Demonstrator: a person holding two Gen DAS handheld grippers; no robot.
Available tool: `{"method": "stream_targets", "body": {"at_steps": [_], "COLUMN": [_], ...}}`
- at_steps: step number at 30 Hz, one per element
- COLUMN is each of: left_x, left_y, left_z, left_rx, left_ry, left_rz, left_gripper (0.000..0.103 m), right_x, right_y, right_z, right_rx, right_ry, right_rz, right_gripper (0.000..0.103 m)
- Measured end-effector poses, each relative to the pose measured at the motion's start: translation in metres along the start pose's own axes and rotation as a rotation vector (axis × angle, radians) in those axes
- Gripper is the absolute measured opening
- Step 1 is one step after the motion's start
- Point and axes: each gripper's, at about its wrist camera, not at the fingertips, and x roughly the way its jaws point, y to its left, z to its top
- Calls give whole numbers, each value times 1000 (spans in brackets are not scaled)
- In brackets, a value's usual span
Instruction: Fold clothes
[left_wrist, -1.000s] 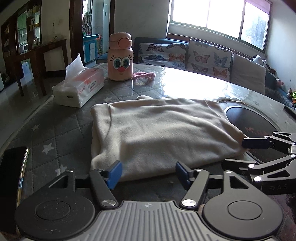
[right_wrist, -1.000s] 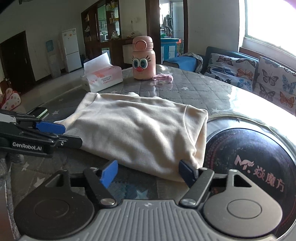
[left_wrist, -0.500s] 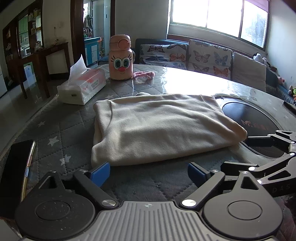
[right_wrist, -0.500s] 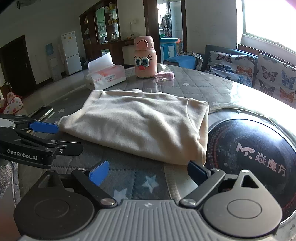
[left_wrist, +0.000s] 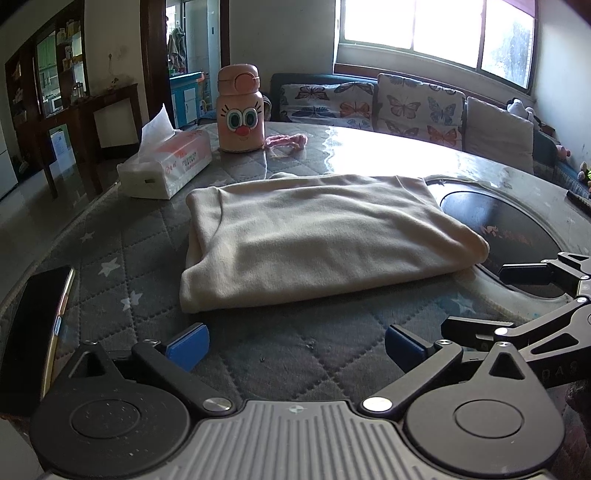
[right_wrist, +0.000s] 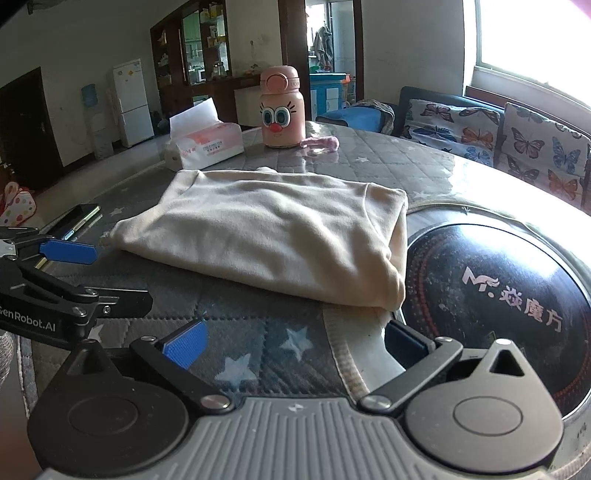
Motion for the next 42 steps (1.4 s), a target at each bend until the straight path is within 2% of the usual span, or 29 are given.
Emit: {"method": "stream_targets", "body": {"at_steps": [42], "left_x": [-14], "left_y": [-6], "left_z": [-8], "left_rx": [-8], "left_ry": [-14], "left_rz": [25], "left_gripper": [103], "right_x": [-9], "right_y": [0], "right_z": [-12], "right_rx": [41], "right_ry": [7], "right_rz": [-28], "right_gripper": [103]}}
